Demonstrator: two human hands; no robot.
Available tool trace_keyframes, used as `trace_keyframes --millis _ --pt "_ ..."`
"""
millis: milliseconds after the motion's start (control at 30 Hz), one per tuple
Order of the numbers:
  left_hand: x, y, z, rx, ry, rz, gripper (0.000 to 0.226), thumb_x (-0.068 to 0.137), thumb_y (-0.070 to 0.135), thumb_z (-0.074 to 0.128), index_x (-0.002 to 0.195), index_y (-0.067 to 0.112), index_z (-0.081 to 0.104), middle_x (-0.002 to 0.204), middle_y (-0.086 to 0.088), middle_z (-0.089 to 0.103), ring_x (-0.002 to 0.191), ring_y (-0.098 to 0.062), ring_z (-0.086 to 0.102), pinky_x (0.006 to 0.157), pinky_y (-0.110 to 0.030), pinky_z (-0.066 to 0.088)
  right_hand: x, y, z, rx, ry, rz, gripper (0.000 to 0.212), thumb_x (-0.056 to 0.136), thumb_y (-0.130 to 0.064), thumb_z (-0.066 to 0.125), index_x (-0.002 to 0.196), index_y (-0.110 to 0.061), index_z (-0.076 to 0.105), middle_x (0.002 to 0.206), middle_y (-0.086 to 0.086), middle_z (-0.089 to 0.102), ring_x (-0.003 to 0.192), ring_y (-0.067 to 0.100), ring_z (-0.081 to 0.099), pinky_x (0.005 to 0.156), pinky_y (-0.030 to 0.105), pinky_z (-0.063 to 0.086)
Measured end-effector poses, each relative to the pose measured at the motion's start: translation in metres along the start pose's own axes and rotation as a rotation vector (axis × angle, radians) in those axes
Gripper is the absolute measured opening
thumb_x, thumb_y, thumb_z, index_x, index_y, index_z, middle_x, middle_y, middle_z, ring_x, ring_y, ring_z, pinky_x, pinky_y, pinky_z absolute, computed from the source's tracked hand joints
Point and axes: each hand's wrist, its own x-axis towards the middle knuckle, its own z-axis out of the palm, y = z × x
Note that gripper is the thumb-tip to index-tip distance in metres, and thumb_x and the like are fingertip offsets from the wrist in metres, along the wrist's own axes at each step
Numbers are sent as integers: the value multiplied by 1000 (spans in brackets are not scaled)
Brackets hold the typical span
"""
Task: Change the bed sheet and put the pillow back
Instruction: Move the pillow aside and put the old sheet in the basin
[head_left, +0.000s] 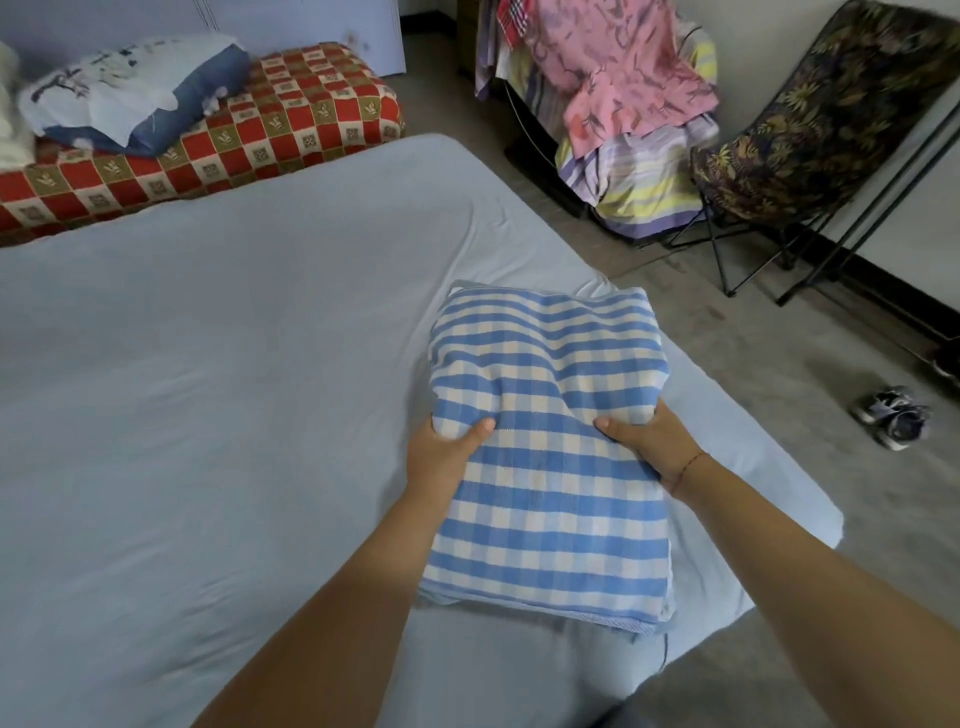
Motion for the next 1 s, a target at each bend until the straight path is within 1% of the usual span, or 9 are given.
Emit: trace_keyframes --millis 133,267,367,500,600,767,867,933,1000 --pt "18 5 36 9 23 -39 39 70 45 82 101 36 60 107 7 69 96 -14 66 88 -39 55 32 -2 -31 -14 -22 41 63 75 -36 80 129 -29 47 119 3 65 105 25 64 89 49 55" --pt "36 4 78 -16 64 -81 54 71 50 80 116 31 59 112 7 67 99 -15 65 91 -41 54 70 -14 -61 -80 -68 74 61 78 -39 77 129 -31 44 119 1 63 105 23 63 91 49 54" --pt "51 -1 110 12 131 -140 72 68 58 78 128 26 54 122 4 64 107 -18 63 96 -44 52 98 -20 -84 -134 -100 86 75 68 -47 82 130 -32 44 120 0 63 107 24 62 91 52 53" --pt "73 -15 148 76 211 -182 74 76 53 74 136 19 48 130 2 57 116 -23 57 101 -39 47 136 -21 -109 -214 -136 100 91 54 -54 83 133 -33 43 123 -2 61 110 24 60 93 52 52" --pt "78 -36 169 4 214 -218 84 69 57 78 138 19 48 133 -1 57 117 -23 57 102 -44 47 160 -12 -121 -306 -157 131 97 52 -57 84 135 -32 42 125 -4 59 112 24 58 97 52 49" --pt "60 -88 196 -104 135 -368 55 86 38 69 133 17 51 119 4 58 106 -18 57 88 -33 48 184 41 -146 -357 31 250 75 73 -22 83 138 -13 46 132 11 56 117 33 55 101 50 45" --pt "51 -118 206 -23 154 -423 56 86 33 70 134 12 50 131 -7 59 116 -27 57 92 -38 48 173 75 -166 -386 71 339 70 76 -14 81 136 -8 47 132 15 56 119 35 54 102 48 45" --pt "51 -125 208 18 170 -447 62 85 32 72 137 12 47 135 -9 55 122 -30 54 92 -36 46 162 91 -173 -382 14 329 76 71 -20 84 137 -10 47 134 11 56 122 33 53 102 49 45" --pt "56 -126 209 36 172 -471 72 81 36 76 140 13 42 138 -7 51 126 -29 50 94 -36 45 153 106 -175 -407 -9 306 102 58 -41 89 144 -17 39 141 5 50 129 29 47 105 52 42"
